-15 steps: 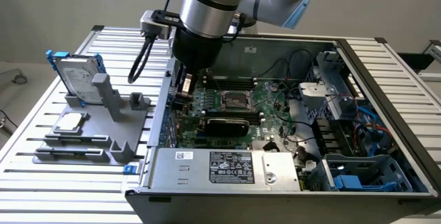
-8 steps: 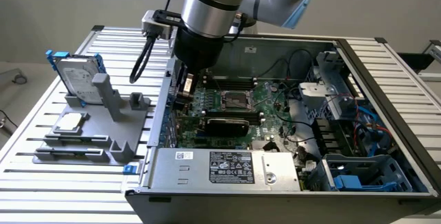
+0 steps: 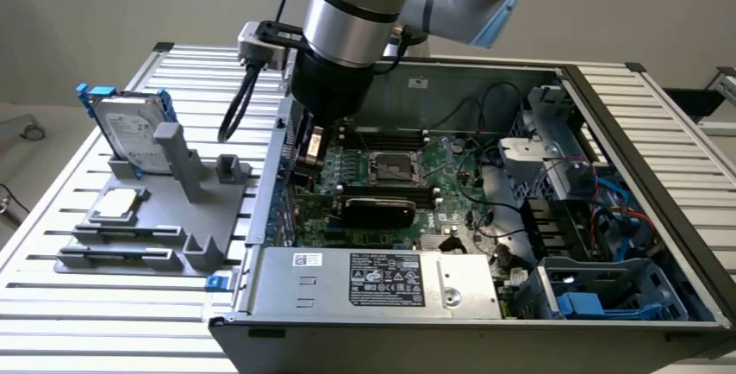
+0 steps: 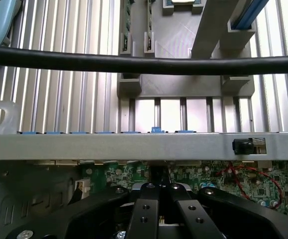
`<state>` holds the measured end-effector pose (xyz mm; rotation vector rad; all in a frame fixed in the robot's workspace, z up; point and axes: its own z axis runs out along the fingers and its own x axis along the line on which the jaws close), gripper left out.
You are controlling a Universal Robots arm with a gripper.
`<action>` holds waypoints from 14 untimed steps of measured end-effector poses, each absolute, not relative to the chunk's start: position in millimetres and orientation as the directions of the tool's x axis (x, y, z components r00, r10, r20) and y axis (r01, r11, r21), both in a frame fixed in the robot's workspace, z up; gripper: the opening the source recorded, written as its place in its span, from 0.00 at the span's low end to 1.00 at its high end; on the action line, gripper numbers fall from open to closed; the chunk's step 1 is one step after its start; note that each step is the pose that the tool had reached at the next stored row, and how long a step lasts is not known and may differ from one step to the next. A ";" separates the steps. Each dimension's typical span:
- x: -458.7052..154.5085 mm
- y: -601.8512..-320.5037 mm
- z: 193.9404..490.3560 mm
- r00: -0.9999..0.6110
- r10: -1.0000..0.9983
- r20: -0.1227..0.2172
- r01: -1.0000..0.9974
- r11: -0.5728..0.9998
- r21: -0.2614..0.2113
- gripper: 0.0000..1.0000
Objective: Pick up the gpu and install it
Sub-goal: 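Press down on the gpu until it lock into place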
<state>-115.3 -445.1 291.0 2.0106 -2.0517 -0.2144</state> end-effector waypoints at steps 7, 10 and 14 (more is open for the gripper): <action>-115.4 -444.7 291.4 -0.008 -0.997 0.081 -0.958 0.031 0.284 0.11; -115.4 -444.5 292.4 -0.009 -0.997 0.081 -0.958 0.032 0.284 0.11; -115.4 -444.6 292.5 -0.009 -0.997 0.082 -0.958 0.032 0.284 0.11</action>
